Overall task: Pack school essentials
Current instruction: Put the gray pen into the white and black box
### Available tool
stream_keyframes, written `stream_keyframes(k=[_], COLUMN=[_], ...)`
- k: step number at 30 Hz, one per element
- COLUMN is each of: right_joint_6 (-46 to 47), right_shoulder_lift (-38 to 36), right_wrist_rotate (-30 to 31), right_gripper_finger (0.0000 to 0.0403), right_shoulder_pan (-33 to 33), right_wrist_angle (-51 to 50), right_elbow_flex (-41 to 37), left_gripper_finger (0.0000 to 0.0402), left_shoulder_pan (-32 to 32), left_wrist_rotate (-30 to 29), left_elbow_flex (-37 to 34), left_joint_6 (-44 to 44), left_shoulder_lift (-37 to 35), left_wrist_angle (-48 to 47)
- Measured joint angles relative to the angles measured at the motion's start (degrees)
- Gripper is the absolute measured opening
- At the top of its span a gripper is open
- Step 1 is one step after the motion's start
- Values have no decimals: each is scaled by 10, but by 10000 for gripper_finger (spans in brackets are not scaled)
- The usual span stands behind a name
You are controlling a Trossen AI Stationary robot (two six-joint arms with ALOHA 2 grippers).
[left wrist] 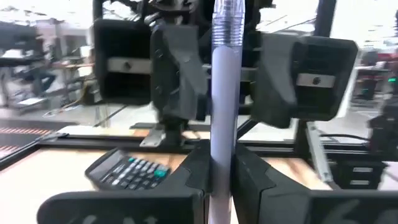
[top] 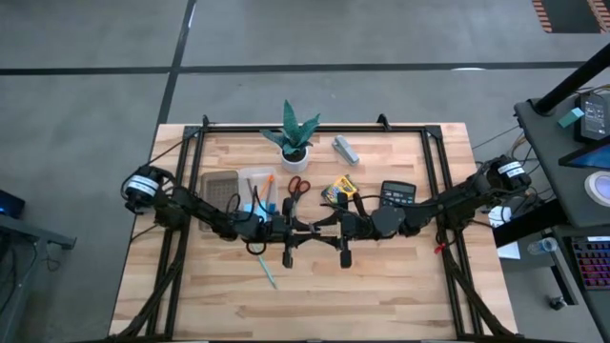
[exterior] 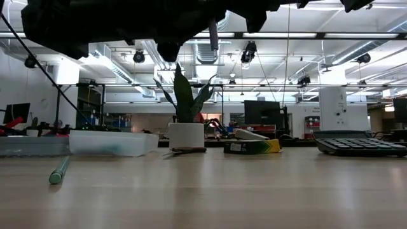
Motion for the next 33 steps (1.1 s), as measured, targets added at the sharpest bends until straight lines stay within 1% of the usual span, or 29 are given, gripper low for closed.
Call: stream_keyframes(k=[2, 5, 9, 12, 14, 16, 18, 20, 23, 28, 33], right_joint_6=[-5, 2, 25, 36, 36, 33, 18, -3, -21, -32, -32], right_shoulder_lift=[-13, -49, -107, -145, -163, -176, -184, -191, -203, -210, -210], right_wrist_rotate=[2, 27, 80, 113, 127, 135, 136, 136, 138, 153, 153], right_gripper_finger=[162, 184, 199, 200, 198, 195, 193, 192, 192, 192, 192], right_shoulder_pan=[-2, -2, -2, -2, -2, -2, -3, -3, -7, -15, -21], right_wrist_angle=[-26, -93, -206, -271, -291, -301, -302, -303, -305, -331, -370], right_elbow_flex=[-1, -1, -1, -1, -3, -6, -7, -7, -7, -9, -10], left_gripper_finger=[18, 18, 18, 18, 18, 18, 18, 18, 18, 18, 18], left_shoulder_pan=[1, 9, 26, 47, 67, 90, 113, 135, 167, 215, 248], left_wrist_rotate=[-25, -63, -114, -161, -174, -175, -175, -171, -142, -109, -79], left_elbow_flex=[0, -1, 0, 1, 2, 4, 9, 23, 59, 124, 172], left_joint_6=[-16, -53, -116, -188, -247, -307, -352, -379, -404, -419, -418], left_shoulder_lift=[-7, -36, -102, -159, -192, -219, -239, -249, -250, -209, -140], left_wrist_angle=[-30, -122, -302, -468, -590, -691, -771, -843, -954, -1108, -1204])
